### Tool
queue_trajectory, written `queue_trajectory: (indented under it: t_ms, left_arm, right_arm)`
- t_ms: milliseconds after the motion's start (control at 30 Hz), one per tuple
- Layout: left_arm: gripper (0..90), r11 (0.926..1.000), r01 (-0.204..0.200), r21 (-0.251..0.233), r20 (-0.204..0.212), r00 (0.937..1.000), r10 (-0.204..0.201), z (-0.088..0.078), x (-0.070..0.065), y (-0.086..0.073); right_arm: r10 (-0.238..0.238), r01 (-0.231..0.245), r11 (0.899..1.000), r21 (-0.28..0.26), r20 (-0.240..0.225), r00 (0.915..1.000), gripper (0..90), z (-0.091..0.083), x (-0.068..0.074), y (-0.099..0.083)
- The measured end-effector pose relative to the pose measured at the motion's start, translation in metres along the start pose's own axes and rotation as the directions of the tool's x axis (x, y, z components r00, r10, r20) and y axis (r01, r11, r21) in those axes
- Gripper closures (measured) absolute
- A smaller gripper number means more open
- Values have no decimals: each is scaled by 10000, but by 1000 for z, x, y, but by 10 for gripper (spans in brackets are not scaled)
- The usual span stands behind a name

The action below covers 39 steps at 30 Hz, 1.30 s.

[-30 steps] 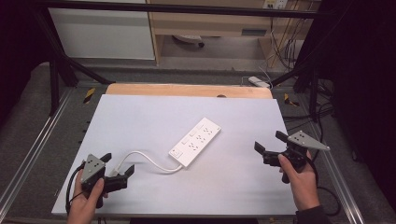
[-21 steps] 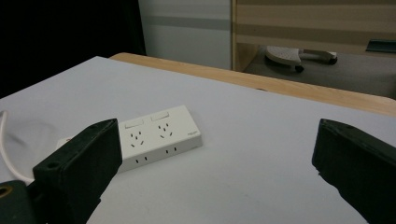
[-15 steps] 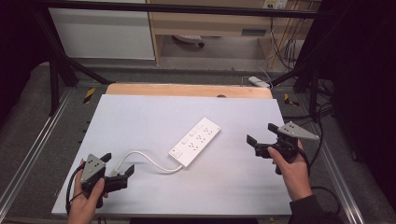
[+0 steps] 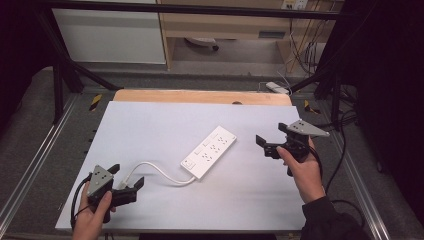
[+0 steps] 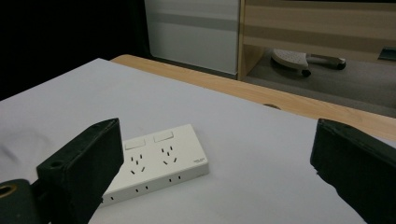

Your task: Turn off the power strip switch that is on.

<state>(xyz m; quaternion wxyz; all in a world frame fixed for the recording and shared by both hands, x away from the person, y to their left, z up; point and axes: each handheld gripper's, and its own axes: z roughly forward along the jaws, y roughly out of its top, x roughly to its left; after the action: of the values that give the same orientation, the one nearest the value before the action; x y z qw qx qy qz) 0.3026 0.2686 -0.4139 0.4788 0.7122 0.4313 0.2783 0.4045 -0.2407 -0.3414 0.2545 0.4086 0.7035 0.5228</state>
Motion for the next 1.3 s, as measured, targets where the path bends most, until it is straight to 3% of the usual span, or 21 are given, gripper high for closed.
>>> queue_trajectory:
  t_ms: [800,933,1300]
  left_arm:
    - [49,10000,20,36,-32,10000,-19,0,0,0]
    - [50,10000,29,27,-19,10000,-29,0,0,0]
    - [50,10000,13,9,-3,10000,-13,0,0,0]
  right_arm:
    - [-311,304,9991,-303,-224,9993,59,26,12,8]
    - [-377,366,9987,-359,-294,9989,120,31,15,11]
    - [-605,591,9966,-577,-221,9979,410,48,17,19]
